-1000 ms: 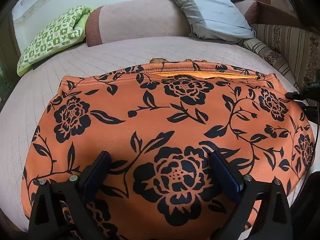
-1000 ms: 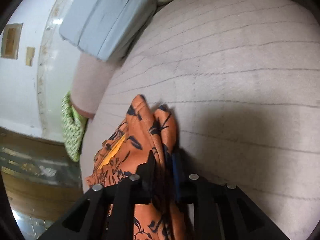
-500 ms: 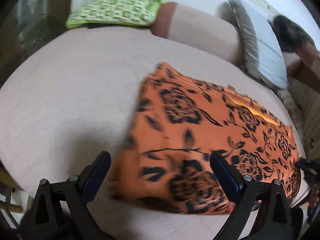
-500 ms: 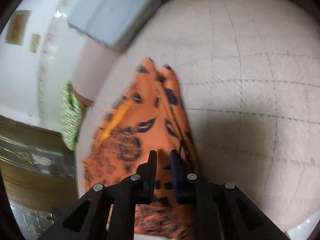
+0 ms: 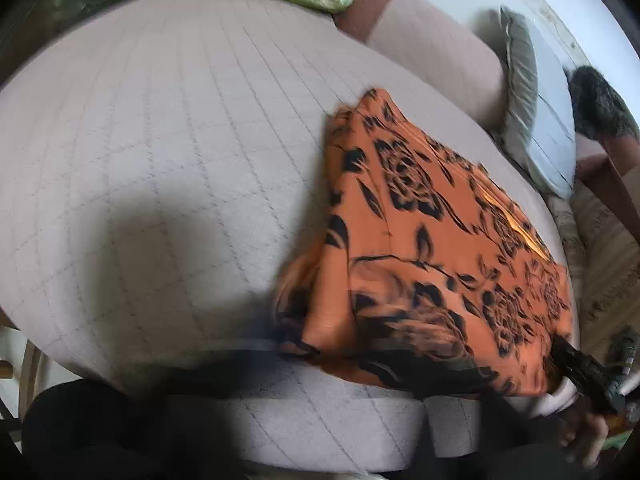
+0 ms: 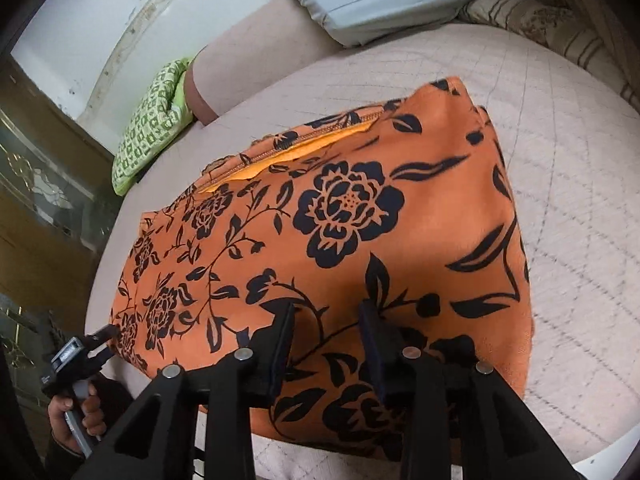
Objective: Fold small clothes
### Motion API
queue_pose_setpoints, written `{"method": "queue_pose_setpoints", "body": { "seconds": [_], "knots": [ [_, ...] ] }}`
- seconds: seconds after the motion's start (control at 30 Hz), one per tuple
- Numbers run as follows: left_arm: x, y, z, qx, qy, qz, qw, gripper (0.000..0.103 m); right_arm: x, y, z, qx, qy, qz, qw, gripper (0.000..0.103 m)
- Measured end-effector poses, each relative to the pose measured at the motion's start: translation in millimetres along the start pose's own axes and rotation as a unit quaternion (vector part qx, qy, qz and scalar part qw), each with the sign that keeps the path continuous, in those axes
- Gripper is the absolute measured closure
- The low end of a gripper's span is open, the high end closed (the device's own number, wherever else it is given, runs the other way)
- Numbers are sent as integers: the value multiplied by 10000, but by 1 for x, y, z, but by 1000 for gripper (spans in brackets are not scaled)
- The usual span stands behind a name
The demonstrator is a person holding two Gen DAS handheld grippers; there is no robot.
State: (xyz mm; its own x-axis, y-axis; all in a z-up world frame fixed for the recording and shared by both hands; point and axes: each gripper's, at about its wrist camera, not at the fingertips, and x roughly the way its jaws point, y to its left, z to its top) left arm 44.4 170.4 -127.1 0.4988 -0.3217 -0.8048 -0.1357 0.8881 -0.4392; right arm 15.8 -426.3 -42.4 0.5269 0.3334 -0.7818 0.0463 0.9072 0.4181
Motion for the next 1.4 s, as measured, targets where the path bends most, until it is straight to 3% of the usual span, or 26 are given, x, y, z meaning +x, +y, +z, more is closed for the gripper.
{"method": "queue_pose_setpoints", "body": {
  "seconds": [0.1, 0.17, 0.2, 0.23, 0.3, 0.4, 0.47, 0.5, 0.57, 0.67, 0.77, 0.8, 0.83, 0.87, 0.93, 0.97, 1.03, 1.07, 1.13, 1.17, 1.2, 1.3, 1.37, 1.4],
  "knots": [
    [-24, -11, 2, 114, -463, -74, 9988, 91, 0, -7, 3, 87, 23, 154, 9998, 66],
    [-10, 1, -2, -269, -219, 28, 9994, 90, 3, -10, 2, 137, 17, 235, 9996, 66],
    [13, 16, -6, -601, 201, 109, 9979, 88, 4, -11, 2, 150, 12, 254, 9996, 66],
    [17, 23, -7, -768, 118, -33, 9970, 86, 5, -11, 2, 152, 9, 271, 9995, 66],
    [6, 12, -2, -643, 69, 2, 9979, 81, 5, -12, 2, 102, 14, 275, 9996, 66],
    [-21, -14, 16, -67, -553, 247, 9981, 56, 4, -11, 6, 111, 111, 290, 9995, 66],
    [-29, -25, 31, 247, -820, 316, 9958, 25, -3, -6, 13, 50, 55, 292, 9995, 64],
    [-28, -32, 42, 399, -880, 330, 9948, 23, -8, -2, 16, -13, -19, 307, 9995, 50],
    [-12, -46, 68, 752, -740, 242, 9941, 23, -14, 2, 25, -100, -185, 295, 9993, 37],
    [24, -58, 101, 1166, -355, 235, 9923, 23, -10, -2, 36, -7, -159, 244, 9996, 37],
    [65, -53, 118, 1202, 167, 495, 9914, 26, -5, -6, 40, 24, -85, 182, 9998, 37],
    [72, -47, 122, 1052, 274, 507, 9928, 38, -4, -6, 41, 17, -74, 171, 9998, 37],
    [78, -38, 126, 803, 404, 428, 9950, 94, -3, -7, 41, 7, -63, 171, 9998, 37],
    [77, -33, 128, 577, 466, 244, 9969, 93, -3, -8, 42, -10, -51, 161, 9999, 37],
    [48, -26, 125, 136, -95, -272, 9995, 93, -2, -9, 43, -55, -41, 104, 9999, 37],
    [48, -24, 121, 105, -201, -264, 9994, 92, 1, -11, 44, -85, -16, 71, 9999, 37],
    [81, -7, 118, -192, 303, -27, 9994, 87, 7, -14, 48, -82, 64, 34, 9999, 37],
    [81, -1, 119, -334, 215, -162, 9991, 86, 10, -13, 51, -98, 98, 9, 9999, 37],
    [70, -9, 123, -216, 78, -74, 9997, 78, 9, -9, 59, -132, 68, 34, 9999, 37],
    [61, -17, 125, -36, -152, 231, 9996, 68, 8, -6, 63, -167, 29, 119, 9998, 37],
    [51, -25, 126, 174, -453, 509, 9975, 65, 9, -3, 68, -181, 31, 160, 9997, 37],
    [34, -43, 124, 546, -924, 612, 9923, 48, 20, 7, 82, -160, 82, 218, 9996, 37],
    [33, -55, 123, 826, -1032, 589, 9895, 37, 31, 20, 93, -318, 94, 184, 9993, 37],
    [40, -61, 124, 1004, -1008, 676, 9875, 37, 35, 24, 96, -372, 114, 191, 9991, 37]
  ]
}}
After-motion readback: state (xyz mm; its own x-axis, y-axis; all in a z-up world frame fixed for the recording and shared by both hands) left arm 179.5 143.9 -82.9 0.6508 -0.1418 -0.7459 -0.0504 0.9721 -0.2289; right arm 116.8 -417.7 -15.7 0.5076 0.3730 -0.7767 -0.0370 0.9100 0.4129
